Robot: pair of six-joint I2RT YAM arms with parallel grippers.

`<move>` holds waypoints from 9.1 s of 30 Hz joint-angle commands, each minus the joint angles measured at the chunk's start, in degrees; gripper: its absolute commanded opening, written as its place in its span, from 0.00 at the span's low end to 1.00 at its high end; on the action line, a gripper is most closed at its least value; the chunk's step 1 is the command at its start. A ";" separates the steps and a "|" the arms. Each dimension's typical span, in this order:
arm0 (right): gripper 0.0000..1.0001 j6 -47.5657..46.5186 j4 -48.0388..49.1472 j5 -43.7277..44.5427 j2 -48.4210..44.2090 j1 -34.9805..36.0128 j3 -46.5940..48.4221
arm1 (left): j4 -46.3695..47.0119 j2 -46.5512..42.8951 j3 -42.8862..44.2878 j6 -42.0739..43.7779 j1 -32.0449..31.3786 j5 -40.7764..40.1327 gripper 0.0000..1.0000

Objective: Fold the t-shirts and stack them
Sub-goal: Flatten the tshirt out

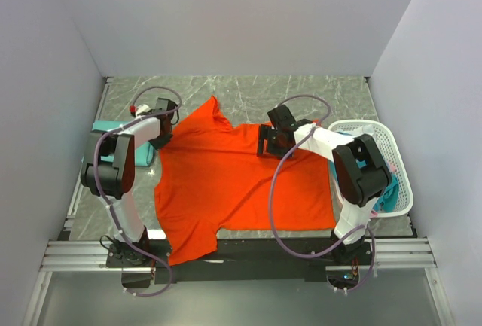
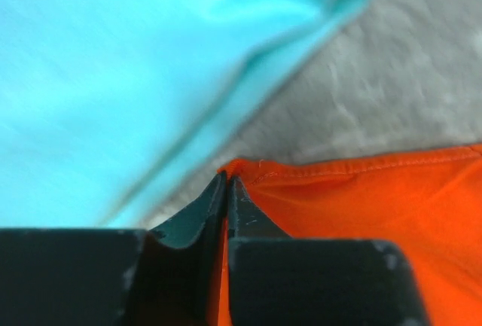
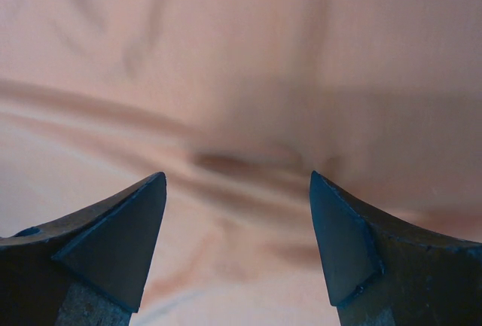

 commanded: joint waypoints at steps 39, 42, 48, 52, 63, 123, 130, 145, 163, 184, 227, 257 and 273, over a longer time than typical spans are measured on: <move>0.90 -1.09 -6.54 4.30 -14.93 -9.03 0.78 | 6.47 16.16 29.80 8.58 -12.32 25.56 0.99; 0.90 -1.00 -6.37 4.39 -15.54 -9.03 0.16 | 9.71 17.75 30.77 7.97 -12.32 28.18 0.99; 0.90 -1.00 -6.45 5.27 -15.55 -9.03 -0.28 | 12.80 18.90 30.51 5.78 -12.50 30.22 0.99; 0.90 -0.91 -6.72 5.54 -14.76 -9.03 0.33 | 13.50 17.93 29.54 4.80 -12.50 29.87 0.99; 0.90 -1.17 -6.54 5.71 -14.23 -9.03 0.68 | 15.52 25.13 38.14 5.68 -12.59 32.67 0.99; 0.91 -3.72 -11.82 -1.05 22.33 -17.56 35.66 | 7.27 28.03 35.95 12.89 -0.90 28.99 0.99; 0.91 -3.81 -12.43 -3.78 27.07 -18.87 42.07 | 4.98 32.51 43.59 13.41 -0.55 29.25 1.00; 0.91 -4.34 -14.80 -9.74 35.69 -21.77 55.26 | 2.78 41.66 56.88 13.07 0.68 32.59 0.99; 0.91 -5.50 -17.10 1.75 10.40 -17.74 34.91 | 3.39 14.35 41.70 16.49 -1.07 30.75 0.99; 0.90 -4.34 -11.99 7.11 13.71 -14.92 23.53 | 1.99 -51.59 -24.86 1.20 -7.14 10.27 0.99; 0.86 -8.47 -24.65 -4.92 32.45 -21.95 56.49 | 0.85 -49.12 -22.75 0.23 -7.05 10.44 0.99; 0.86 -5.48 -13.31 2.55 13.28 -16.68 17.82 | 2.43 -56.95 -27.76 -0.21 -7.14 13.26 0.99; 0.86 -6.89 -22.71 2.55 24.70 -19.66 38.02 | 0.93 -55.29 -26.27 -0.82 -7.14 9.74 0.99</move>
